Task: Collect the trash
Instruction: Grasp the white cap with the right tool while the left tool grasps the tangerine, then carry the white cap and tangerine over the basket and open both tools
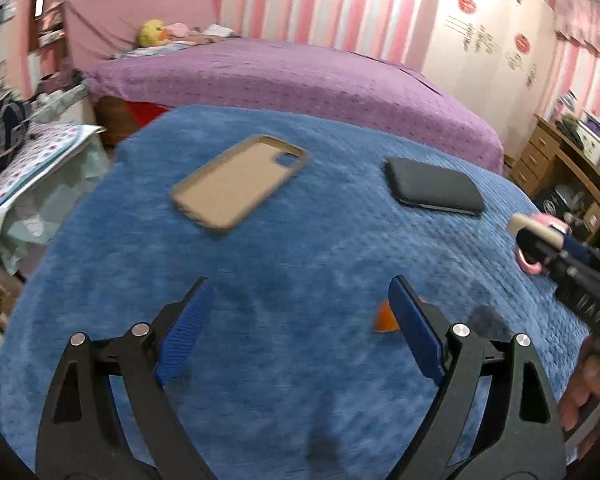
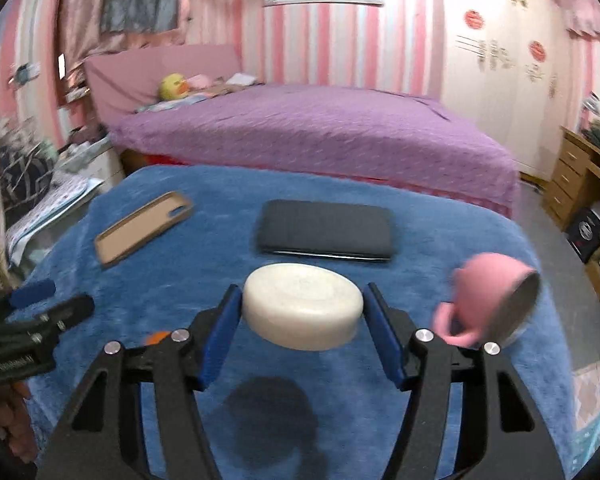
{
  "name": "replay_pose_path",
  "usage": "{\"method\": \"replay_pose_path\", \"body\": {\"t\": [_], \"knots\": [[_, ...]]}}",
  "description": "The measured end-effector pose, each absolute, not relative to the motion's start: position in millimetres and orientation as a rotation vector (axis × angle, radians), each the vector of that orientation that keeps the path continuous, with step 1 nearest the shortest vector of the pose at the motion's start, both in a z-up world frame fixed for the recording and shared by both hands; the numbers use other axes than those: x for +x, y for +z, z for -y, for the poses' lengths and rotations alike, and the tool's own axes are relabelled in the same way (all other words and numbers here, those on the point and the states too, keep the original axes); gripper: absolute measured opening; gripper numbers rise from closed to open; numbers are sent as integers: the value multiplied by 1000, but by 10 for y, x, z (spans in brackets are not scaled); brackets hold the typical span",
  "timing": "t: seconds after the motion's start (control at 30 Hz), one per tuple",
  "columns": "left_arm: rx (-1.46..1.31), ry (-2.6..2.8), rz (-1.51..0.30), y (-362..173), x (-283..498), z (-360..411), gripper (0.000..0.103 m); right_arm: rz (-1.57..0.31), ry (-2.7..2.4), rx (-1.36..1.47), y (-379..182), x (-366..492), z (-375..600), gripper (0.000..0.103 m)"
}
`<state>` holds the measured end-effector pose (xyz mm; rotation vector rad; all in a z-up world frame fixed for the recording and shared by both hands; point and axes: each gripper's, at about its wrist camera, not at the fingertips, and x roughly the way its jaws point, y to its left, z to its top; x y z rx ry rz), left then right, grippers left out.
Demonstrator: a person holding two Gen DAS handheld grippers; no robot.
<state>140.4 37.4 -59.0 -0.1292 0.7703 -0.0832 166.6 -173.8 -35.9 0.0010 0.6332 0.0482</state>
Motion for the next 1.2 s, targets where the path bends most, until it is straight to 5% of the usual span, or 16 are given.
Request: {"method": "replay_pose_path", "body": {"t": [0.2,0.27,0.3,0.53,1.2], "knots": [[-65,-169,-825,-811,1530,150,86,-628,27,74,-302,1572,2198,62],[5,-160,-870,-947,1591,291,72,-630,24,79,-301,1562,2240,62],[33,-157,-892,-1008,1617,341,56,-630,25,81,-295,1550,2263,62],[89,-179,-848,-950,1498,441,25,-625,40,78,-280,1454,2195,62],[8,-239,-648,-160,680,276,20,-522,62,74,152,579,2225,62]]}}
